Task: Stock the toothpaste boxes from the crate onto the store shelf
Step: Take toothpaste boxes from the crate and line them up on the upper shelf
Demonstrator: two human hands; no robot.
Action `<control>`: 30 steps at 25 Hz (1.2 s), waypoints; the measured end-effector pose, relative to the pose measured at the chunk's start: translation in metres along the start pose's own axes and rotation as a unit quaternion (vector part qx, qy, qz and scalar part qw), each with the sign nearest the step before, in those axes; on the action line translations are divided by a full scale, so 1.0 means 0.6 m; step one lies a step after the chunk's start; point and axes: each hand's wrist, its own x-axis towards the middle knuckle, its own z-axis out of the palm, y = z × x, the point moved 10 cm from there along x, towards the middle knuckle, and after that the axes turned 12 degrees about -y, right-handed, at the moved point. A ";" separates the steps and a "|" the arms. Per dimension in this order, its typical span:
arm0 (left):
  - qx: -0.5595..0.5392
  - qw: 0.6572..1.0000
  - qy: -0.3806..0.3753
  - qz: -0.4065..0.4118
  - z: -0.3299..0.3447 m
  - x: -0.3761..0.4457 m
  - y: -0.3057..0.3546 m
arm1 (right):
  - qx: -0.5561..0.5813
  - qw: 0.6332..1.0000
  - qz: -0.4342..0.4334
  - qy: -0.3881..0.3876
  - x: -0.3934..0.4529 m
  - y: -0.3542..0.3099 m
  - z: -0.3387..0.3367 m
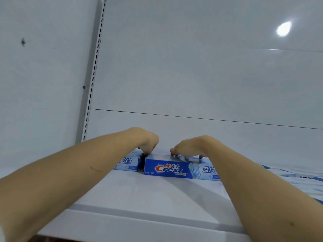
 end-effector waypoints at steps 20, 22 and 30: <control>-0.075 0.996 -0.036 0.030 0.008 -0.012 0.000 | 0.224 0.970 0.050 0.076 -0.002 0.152 -0.016; -0.118 0.991 -0.020 0.055 0.008 -0.010 0.007 | 0.251 0.962 0.052 0.090 -0.003 0.161 -0.020; -0.114 0.993 0.019 0.020 -0.007 -0.004 -0.008 | 0.250 0.960 0.069 0.103 0.004 0.172 -0.021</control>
